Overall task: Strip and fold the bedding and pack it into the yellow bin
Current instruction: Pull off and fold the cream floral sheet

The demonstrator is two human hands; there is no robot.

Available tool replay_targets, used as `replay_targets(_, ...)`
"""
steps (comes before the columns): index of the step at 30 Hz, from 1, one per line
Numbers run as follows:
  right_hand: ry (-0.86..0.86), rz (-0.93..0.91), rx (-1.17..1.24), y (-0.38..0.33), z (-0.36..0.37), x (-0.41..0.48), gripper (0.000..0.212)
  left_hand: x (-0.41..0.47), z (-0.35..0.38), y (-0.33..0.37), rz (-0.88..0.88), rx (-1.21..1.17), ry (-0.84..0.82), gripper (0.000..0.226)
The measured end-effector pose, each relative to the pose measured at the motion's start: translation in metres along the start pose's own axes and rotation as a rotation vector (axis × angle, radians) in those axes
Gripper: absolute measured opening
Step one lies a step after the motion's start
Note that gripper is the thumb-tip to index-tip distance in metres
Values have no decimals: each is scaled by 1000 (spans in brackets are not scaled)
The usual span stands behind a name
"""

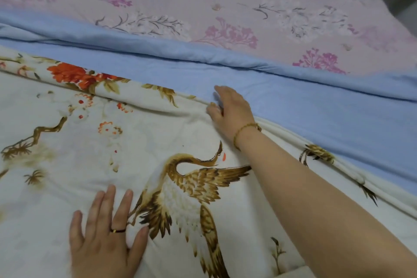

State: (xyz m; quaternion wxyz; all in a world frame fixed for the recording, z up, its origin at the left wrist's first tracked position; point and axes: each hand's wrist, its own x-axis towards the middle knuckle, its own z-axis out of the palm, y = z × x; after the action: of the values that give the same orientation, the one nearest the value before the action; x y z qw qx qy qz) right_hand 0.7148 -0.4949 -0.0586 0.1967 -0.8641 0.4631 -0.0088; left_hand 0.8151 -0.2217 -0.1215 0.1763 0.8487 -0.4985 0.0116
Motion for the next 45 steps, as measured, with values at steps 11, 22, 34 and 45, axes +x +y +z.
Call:
replay_targets(11, -105, 515, -499, 162, -87, -89, 30, -1, -5, 2, -57, -28, -186, 72)
replay_targets(22, 146, -331, 143, 7, 22, -197, 30, 1, -7, 3, -45, 41, -222, 66)
replay_targets(34, -502, -152, -344, -14, -1, -275, 46, -24, -95, 5, 48, -185, -767, 124)
replay_targets(45, -548, 88, -300, -5, -37, -252, 33, -40, -128, -2, -18, -280, -776, 26)
